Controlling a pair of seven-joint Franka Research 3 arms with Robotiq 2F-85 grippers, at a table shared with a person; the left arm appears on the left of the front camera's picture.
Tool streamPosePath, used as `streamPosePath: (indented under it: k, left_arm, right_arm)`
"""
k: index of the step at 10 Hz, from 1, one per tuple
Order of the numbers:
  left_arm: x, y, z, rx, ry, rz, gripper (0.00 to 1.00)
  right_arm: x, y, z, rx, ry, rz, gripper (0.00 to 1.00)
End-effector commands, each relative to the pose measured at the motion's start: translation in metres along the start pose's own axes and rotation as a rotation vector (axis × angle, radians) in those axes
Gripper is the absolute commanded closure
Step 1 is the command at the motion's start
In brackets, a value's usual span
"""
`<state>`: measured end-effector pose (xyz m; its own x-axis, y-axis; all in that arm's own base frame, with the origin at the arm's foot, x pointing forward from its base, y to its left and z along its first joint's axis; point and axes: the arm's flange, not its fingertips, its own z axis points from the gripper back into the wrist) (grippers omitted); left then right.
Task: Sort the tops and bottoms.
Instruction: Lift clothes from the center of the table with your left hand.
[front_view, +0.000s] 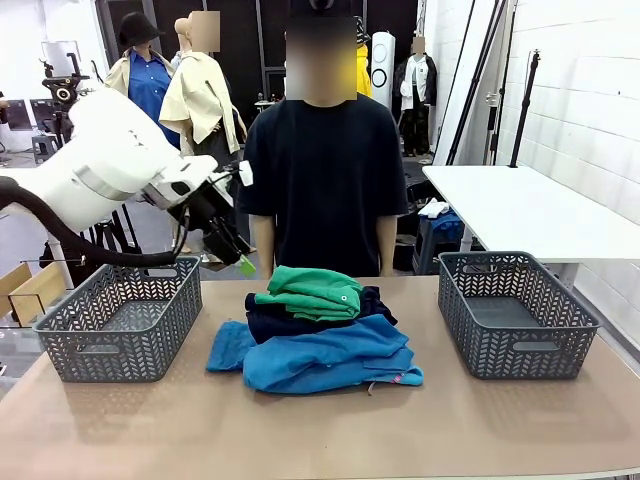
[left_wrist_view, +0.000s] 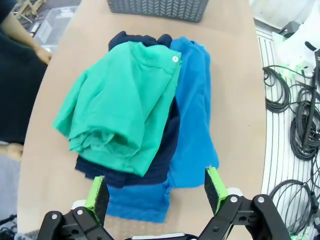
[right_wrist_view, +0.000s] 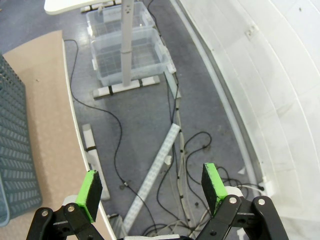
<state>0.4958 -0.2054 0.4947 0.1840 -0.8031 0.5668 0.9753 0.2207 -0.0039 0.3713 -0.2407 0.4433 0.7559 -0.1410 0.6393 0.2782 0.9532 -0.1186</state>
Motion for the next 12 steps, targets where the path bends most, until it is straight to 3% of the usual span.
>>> streamPosePath:
  k: [1,5,7,9,12]
  left_arm:
    - [0.015,0.013,-0.021,-0.058,-0.02,-0.058,0.0]
    - [0.028,0.027,-0.066,-0.184,0.003,-0.067,0.0]
    - [0.029,0.026,-0.074,-0.181,0.009,-0.084,0.0]
    - [0.028,0.036,-0.076,-0.055,-0.002,-0.097,0.0]
    - [0.029,0.042,-0.084,-0.068,-0.006,-0.128,0.0]
  right_arm:
    - [-0.001,-0.002,0.0,0.003,0.007,0.002,0.0]
    - [-0.001,-0.002,0.0,0.003,0.007,0.002,0.0]
    - [-0.001,-0.002,0.0,0.003,0.007,0.002,0.0]
    - [-0.001,-0.002,0.0,0.003,0.007,0.002,0.0]
    - [-0.001,-0.002,0.0,0.003,0.007,0.002,0.0]
